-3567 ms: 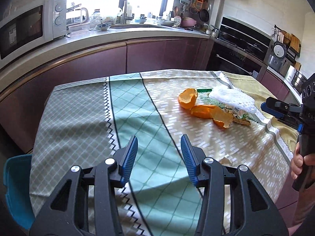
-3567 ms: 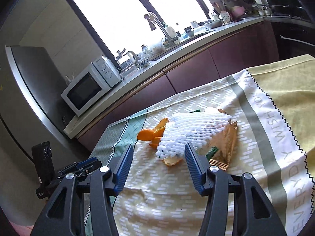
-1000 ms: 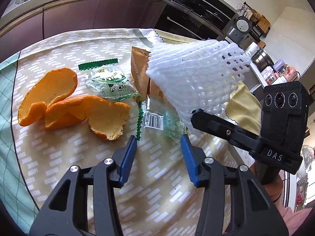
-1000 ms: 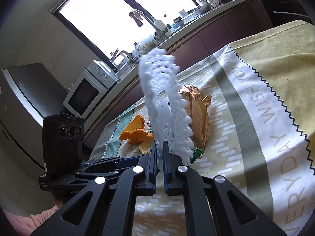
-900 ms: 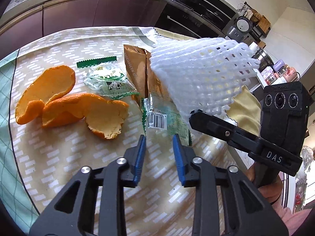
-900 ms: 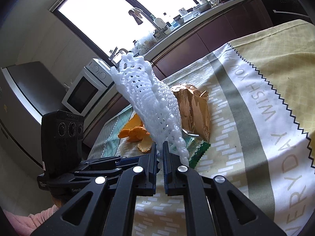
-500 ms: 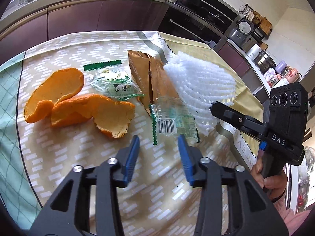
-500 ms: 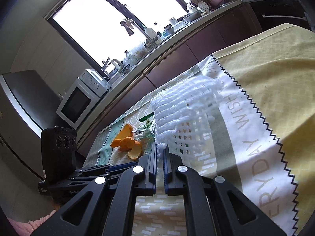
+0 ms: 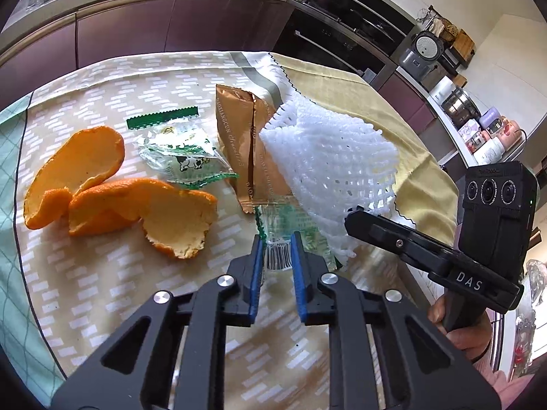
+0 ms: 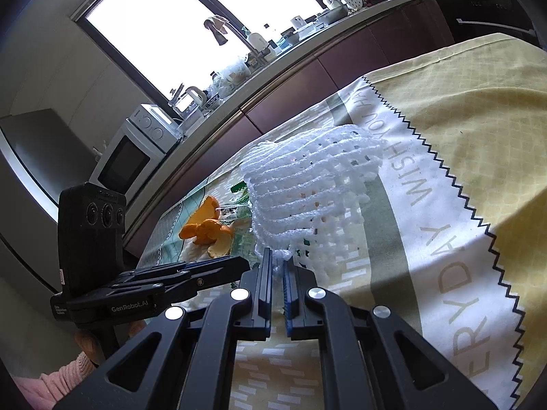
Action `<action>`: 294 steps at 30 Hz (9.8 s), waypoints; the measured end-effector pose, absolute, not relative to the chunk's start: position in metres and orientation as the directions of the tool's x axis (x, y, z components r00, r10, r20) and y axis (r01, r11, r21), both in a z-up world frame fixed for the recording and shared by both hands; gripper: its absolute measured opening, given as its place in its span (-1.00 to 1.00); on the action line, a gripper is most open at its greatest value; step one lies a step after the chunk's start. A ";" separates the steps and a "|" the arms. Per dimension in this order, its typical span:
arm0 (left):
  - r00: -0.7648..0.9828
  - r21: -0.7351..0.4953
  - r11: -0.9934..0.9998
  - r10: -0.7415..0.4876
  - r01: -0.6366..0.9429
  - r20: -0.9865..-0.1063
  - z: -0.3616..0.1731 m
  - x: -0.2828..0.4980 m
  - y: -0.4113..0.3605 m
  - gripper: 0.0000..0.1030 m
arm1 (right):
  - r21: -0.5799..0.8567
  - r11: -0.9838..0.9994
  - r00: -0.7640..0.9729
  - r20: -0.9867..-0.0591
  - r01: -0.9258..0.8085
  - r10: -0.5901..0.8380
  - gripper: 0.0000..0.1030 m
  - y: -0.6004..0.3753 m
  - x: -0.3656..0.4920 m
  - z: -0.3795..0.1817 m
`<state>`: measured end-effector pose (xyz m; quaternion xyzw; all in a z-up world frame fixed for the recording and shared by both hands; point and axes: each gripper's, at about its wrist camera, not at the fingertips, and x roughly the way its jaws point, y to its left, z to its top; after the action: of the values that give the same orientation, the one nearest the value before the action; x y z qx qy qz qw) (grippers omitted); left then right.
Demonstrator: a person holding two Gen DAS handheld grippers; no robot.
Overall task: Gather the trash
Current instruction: 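Grasp the white foam net with the right tool while the left tool grasps the clear wrapper, then carry the foam net and clear wrapper over the teal bin while both tools open, then move both open tools back over the table, then grasp the gold wrapper with the right tool while the left tool grasps an orange peel, then carry the orange peel and gold wrapper over the teal bin while both tools open, then move both open tools back over the remaining peel and wrapper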
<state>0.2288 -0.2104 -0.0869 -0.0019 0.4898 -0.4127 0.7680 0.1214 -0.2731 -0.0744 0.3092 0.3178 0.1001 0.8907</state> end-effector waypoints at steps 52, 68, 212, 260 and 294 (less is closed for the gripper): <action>0.701 -0.417 0.906 -0.249 -0.077 -0.668 -0.051 0.112 0.360 -0.84 | 0.481 0.534 0.252 -0.533 -0.696 0.808 -0.90 0.148 0.200 -0.003; 0.609 -0.336 0.922 -0.158 -0.190 -0.777 -0.118 0.148 0.380 -0.79 | 0.481 0.609 0.126 -0.711 -0.631 0.692 -0.79 0.241 0.248 -0.063; 0.626 -0.251 0.864 -0.492 0.437 -0.604 0.001 0.176 0.047 -0.73 | 0.543 0.803 0.755 -0.413 -0.244 0.509 -0.74 -0.191 0.136 0.006; 0.657 -0.211 0.960 -0.039 -0.184 -0.753 -0.096 0.127 0.370 -0.72 | 0.501 0.638 0.252 -0.635 -0.585 0.730 -0.74 0.193 0.244 -0.038; 0.734 -0.251 0.965 -0.119 -0.071 -0.668 -0.075 0.135 0.322 -0.40 | 0.496 0.637 0.262 -0.629 -0.590 0.732 -0.34 0.165 0.229 -0.040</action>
<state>0.1349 0.3223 -0.0754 -0.1308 0.3643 -0.0130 0.9219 0.2287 0.1650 -0.0399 0.0808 0.4405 0.4184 0.7901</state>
